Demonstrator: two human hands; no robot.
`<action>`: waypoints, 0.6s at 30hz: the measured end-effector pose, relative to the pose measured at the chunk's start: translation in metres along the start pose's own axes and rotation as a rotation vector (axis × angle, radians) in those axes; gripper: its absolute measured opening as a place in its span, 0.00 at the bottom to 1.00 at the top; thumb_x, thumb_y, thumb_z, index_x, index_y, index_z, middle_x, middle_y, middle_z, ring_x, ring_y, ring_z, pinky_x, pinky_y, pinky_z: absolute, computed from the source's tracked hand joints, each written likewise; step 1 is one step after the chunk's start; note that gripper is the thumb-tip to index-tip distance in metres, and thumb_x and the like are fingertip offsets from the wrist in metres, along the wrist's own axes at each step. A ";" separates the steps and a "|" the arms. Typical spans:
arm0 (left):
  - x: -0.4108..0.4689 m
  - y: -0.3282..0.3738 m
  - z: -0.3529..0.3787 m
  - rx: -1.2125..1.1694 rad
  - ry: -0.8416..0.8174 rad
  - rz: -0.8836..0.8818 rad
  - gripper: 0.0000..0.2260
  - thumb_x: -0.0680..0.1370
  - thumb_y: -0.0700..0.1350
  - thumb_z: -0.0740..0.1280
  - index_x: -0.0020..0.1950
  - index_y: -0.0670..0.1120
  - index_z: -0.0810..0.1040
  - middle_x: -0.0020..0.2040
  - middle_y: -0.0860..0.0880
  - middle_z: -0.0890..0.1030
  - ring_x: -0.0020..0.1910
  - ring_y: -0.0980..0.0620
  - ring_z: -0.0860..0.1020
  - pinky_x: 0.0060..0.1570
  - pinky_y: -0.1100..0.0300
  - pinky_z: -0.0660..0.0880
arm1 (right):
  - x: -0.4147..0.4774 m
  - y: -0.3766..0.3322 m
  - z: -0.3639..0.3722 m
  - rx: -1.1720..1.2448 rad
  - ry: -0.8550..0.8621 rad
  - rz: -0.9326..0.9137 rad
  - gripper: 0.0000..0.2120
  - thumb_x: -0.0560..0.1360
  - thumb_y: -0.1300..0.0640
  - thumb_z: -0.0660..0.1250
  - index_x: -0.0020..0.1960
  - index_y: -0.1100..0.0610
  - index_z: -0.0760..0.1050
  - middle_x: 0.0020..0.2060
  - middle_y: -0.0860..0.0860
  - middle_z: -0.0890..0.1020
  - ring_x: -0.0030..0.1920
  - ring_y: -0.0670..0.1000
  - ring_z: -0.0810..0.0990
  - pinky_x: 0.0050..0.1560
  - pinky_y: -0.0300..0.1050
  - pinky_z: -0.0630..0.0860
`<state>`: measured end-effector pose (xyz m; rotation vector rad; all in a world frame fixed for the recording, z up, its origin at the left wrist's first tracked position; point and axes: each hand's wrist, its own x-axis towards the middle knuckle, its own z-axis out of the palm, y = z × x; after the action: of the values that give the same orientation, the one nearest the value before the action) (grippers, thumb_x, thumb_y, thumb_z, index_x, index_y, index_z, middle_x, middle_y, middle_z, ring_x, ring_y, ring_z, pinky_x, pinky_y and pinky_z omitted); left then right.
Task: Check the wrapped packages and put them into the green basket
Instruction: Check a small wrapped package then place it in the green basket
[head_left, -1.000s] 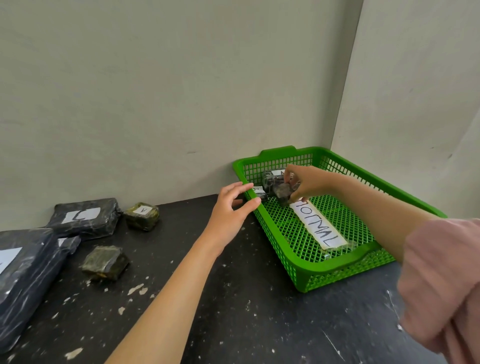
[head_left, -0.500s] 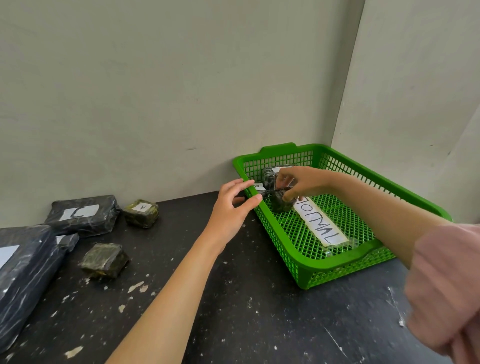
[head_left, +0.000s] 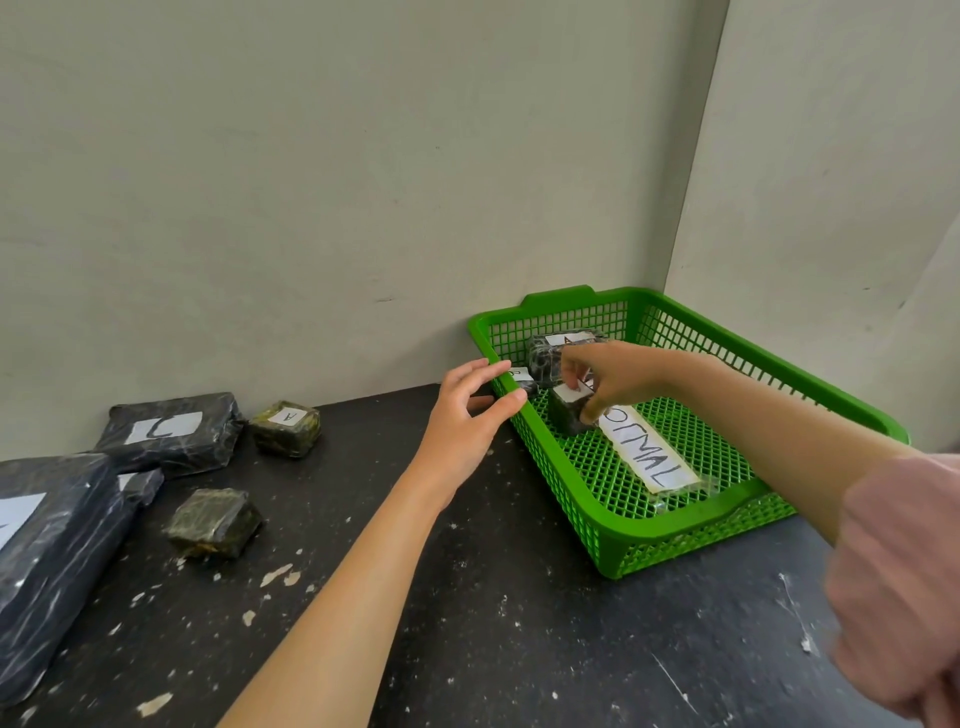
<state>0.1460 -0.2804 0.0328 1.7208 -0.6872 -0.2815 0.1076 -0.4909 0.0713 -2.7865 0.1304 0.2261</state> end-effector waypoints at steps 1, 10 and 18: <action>0.000 0.000 0.000 -0.001 0.000 0.001 0.17 0.76 0.52 0.67 0.64 0.59 0.72 0.69 0.56 0.64 0.65 0.54 0.70 0.68 0.50 0.66 | 0.001 0.000 0.000 0.006 0.035 0.000 0.17 0.69 0.63 0.72 0.52 0.54 0.67 0.55 0.53 0.74 0.51 0.54 0.77 0.48 0.41 0.76; 0.001 -0.003 0.001 -0.007 0.016 0.004 0.16 0.76 0.52 0.67 0.64 0.59 0.72 0.66 0.60 0.64 0.67 0.53 0.68 0.69 0.48 0.66 | 0.017 -0.021 0.018 0.058 0.100 -0.068 0.22 0.68 0.59 0.74 0.58 0.57 0.67 0.54 0.52 0.74 0.44 0.48 0.76 0.40 0.34 0.72; -0.003 0.001 0.002 -0.012 0.015 -0.021 0.18 0.77 0.51 0.66 0.66 0.58 0.71 0.71 0.58 0.63 0.66 0.55 0.68 0.69 0.53 0.65 | 0.029 -0.024 0.025 -0.020 0.199 -0.056 0.26 0.68 0.57 0.74 0.61 0.57 0.67 0.60 0.55 0.71 0.52 0.51 0.72 0.58 0.48 0.74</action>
<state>0.1423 -0.2810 0.0330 1.7176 -0.6552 -0.2866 0.1359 -0.4611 0.0507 -2.8231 0.0979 -0.0643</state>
